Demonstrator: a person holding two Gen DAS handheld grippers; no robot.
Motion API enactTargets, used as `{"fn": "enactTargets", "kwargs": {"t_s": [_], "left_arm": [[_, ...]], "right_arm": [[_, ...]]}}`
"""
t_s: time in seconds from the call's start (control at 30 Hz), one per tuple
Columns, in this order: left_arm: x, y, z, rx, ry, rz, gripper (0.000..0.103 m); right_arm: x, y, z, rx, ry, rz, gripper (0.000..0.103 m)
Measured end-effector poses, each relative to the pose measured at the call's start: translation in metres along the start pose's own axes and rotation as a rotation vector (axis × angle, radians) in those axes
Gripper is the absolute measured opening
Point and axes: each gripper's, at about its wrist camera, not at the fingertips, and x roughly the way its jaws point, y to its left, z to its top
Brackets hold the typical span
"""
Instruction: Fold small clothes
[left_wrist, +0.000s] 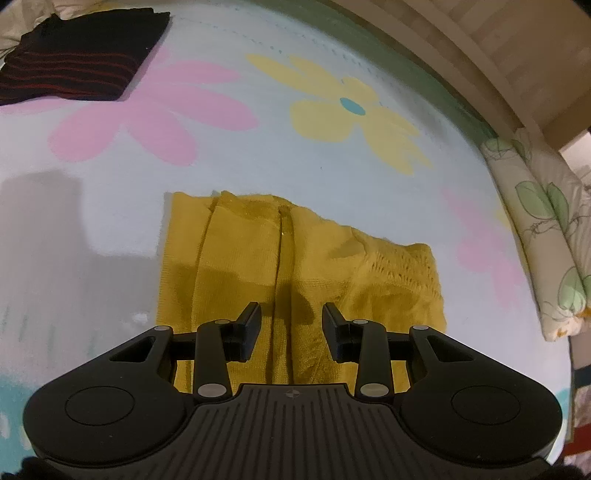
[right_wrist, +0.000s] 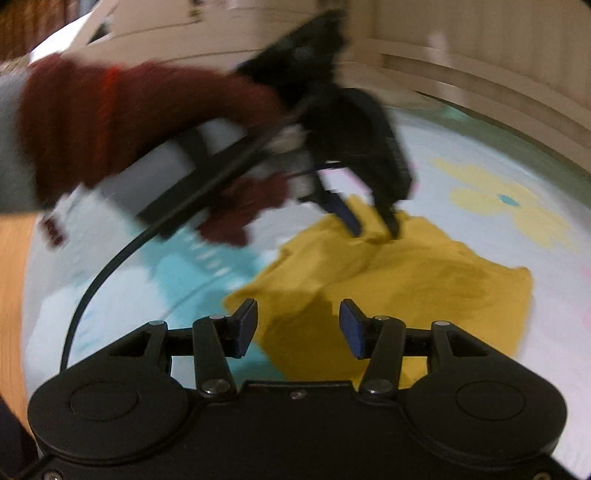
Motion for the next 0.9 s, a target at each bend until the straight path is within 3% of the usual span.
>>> {"fn": "enactTargets", "kwargs": {"t_s": [0.2,0.27,0.3,0.33,0.53,0.6,0.67,0.73,0.9], "left_arm": [[0.005,-0.003,-0.001,0.004,0.014,-0.011,0.035],[0.008,-0.006,-0.002,0.012,0.021,-0.009,0.036],[0.009,-0.006,-0.003,0.013,0.022,-0.005,0.036],[0.010,-0.007,-0.003,0.012,0.023,-0.002,0.036],[0.012,-0.008,-0.001,0.006,0.024,0.016,0.044],[0.013,-0.008,-0.001,-0.002,0.026,0.018,0.053],[0.014,-0.008,-0.001,-0.008,0.031,0.009,0.074],[0.015,-0.009,-0.002,-0.010,0.032,0.007,0.084],[0.021,-0.016,-0.003,-0.033,0.037,-0.024,0.085]], "right_arm": [[0.018,0.016,-0.006,-0.098,0.075,-0.064,0.055],[0.023,0.010,-0.007,-0.085,0.091,-0.070,0.039],[0.024,0.008,-0.007,-0.076,0.098,-0.061,0.012],[0.025,0.006,-0.006,-0.064,0.108,-0.063,0.010],[0.010,-0.006,-0.002,0.006,0.049,-0.109,0.009],[0.004,-0.010,0.001,0.036,0.031,-0.120,0.009],[-0.002,-0.014,0.003,0.064,0.015,-0.128,0.009],[-0.007,-0.018,0.004,0.094,0.001,-0.129,0.009],[-0.020,-0.030,0.006,0.166,-0.034,-0.132,0.009]]}}
